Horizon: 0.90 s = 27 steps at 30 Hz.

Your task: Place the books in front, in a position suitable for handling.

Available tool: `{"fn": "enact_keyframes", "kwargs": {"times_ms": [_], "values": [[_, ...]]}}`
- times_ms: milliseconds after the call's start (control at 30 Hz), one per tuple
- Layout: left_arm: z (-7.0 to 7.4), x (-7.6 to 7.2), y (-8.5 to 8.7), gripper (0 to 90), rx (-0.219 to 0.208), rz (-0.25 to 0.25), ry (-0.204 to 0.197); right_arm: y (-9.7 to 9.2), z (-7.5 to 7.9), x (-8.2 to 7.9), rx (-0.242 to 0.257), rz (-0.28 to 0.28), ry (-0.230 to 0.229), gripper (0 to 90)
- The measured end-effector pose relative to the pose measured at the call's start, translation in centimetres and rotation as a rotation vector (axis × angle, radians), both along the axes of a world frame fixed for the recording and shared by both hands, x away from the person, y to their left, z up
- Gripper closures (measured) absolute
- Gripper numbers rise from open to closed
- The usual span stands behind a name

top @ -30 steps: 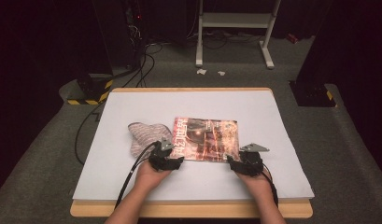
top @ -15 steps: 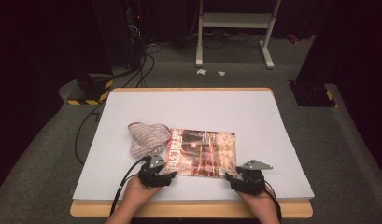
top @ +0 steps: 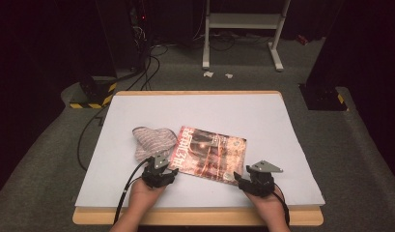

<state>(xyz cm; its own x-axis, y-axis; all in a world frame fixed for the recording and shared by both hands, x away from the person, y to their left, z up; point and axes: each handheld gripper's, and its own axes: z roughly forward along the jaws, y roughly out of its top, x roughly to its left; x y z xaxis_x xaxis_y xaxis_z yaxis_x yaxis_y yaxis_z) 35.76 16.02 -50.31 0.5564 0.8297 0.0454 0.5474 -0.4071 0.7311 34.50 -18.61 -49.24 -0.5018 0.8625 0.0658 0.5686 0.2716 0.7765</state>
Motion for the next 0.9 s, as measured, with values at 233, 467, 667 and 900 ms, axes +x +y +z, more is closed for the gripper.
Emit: {"fn": "enact_keyframes", "kwargs": {"times_ms": [233,467,667,900], "values": [[-0.1,0.3,-0.8,50.4,0.011,0.023,-0.042,0.3,0.1,5.1,-0.049,-0.037,-0.021,41.7],[1.0,-1.8,-0.6,63.2,-0.052,-0.046,-0.027,1.6,0.2,11.7,-0.061,-0.073,-0.006,44.6],[0.5,-1.1,-2.1,56.9,-0.049,-0.072,0.041,2.0,-0.2,15.1,-0.08,-0.048,0.071,33.7],[0.3,-0.6,-2.7,51.1,-0.043,-0.074,0.063,1.1,-0.5,15.6,-0.039,-0.004,0.126,34.8]]}}
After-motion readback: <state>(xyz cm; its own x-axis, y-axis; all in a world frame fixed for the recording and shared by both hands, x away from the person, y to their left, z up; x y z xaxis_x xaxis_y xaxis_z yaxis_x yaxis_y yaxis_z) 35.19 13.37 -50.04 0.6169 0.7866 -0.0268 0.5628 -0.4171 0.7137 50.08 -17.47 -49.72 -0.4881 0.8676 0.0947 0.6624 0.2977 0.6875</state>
